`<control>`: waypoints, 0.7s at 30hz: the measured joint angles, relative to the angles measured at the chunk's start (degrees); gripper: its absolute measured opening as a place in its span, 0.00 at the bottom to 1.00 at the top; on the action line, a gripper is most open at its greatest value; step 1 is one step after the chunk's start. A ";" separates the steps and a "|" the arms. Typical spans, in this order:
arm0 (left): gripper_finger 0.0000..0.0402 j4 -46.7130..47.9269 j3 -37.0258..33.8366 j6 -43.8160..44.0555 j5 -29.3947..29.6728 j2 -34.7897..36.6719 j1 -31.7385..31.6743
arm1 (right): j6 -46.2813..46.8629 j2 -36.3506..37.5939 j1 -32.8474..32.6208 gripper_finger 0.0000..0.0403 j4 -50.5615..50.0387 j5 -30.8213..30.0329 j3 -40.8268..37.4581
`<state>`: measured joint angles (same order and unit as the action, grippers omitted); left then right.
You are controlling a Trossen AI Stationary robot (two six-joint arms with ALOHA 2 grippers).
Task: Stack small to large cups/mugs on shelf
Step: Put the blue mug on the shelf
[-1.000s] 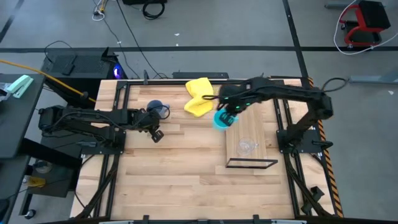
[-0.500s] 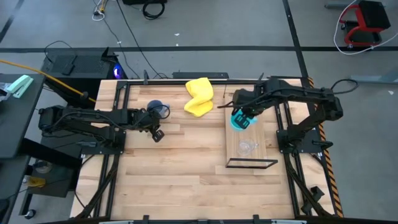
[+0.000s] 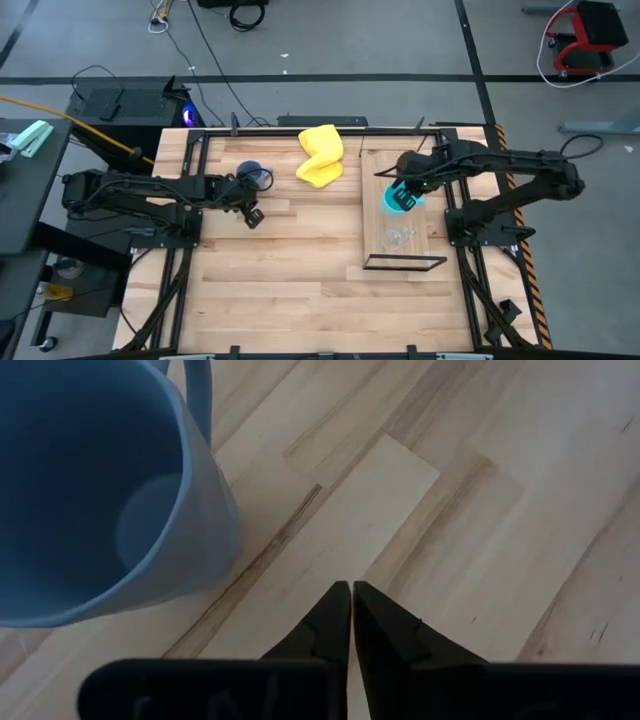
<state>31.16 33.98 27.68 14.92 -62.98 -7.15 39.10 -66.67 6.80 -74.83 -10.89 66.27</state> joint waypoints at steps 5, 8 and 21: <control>0.07 -0.04 0.00 0.18 0.00 0.00 0.00 | -3.69 1.14 3.34 0.01 3.28 1.90 -5.72; 0.06 -0.13 0.00 0.20 0.00 0.00 -0.01 | -7.02 1.04 5.28 0.01 7.89 2.68 -7.39; 0.07 -0.09 0.02 0.33 -0.17 0.00 0.01 | -12.61 -0.66 10.20 0.01 9.34 4.85 -8.58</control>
<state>31.07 34.00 28.01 14.75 -62.98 -7.15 26.49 -67.33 17.00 -65.49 -6.04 57.69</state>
